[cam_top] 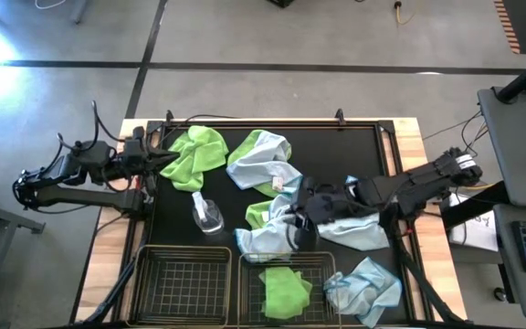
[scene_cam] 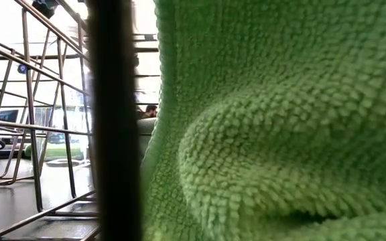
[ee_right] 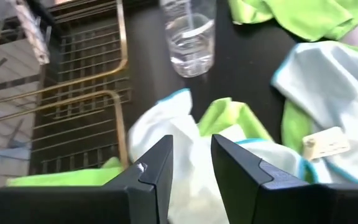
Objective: Sort microfiber towel by color & place in baskets
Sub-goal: Put the white microfiber cloth into the left wire basket
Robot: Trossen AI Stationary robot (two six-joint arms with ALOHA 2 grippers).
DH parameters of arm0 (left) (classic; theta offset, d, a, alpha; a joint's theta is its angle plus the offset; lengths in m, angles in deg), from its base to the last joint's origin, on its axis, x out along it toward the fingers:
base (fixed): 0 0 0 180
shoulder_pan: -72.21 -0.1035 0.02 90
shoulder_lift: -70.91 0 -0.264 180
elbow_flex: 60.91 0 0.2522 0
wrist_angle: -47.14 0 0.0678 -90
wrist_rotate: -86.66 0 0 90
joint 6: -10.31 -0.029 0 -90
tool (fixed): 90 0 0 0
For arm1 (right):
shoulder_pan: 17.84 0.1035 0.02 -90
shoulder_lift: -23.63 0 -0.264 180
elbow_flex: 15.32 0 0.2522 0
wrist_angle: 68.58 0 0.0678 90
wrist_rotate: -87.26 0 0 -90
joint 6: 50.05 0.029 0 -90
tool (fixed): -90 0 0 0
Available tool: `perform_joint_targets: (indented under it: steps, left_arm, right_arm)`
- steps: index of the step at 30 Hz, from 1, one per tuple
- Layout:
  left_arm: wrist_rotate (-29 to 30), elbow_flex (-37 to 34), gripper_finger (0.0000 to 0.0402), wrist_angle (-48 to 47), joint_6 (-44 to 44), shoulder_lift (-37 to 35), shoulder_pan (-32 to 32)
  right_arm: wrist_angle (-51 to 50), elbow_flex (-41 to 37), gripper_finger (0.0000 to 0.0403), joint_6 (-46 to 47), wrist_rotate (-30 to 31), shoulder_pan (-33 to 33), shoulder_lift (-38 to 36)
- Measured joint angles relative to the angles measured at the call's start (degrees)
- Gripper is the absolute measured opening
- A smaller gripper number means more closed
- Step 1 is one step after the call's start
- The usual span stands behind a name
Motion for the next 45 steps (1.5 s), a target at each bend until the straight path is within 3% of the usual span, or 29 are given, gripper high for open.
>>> perform_joint_targets:
  steps: [20,23,33,45]
  left_arm:
    - [0.0,0.0,0.0002,-1.0,-4.5,0.0,0.0]
    - [0.0,0.0,0.0002,-1.0,-5.2,0.0,0.0]
    - [0.0,0.0,0.0002,-2.6,-5.8,0.0,0.0]
    - [0.0,0.0,0.0002,-4.5,-5.8,0.0,0.0]
  right_arm:
    - [-2.8,-0.2,0.0102,-5.7,-1.7,-22.5,0.0]
    - [-2.7,-0.4,0.0102,-6.1,-4.5,-24.9,0.4]
    - [-3.1,-0.4,0.0105,-7.3,-7.1,-28.5,6.4]
    - [-2.2,-0.5,0.017,-10.0,-8.9,-30.6,12.9]
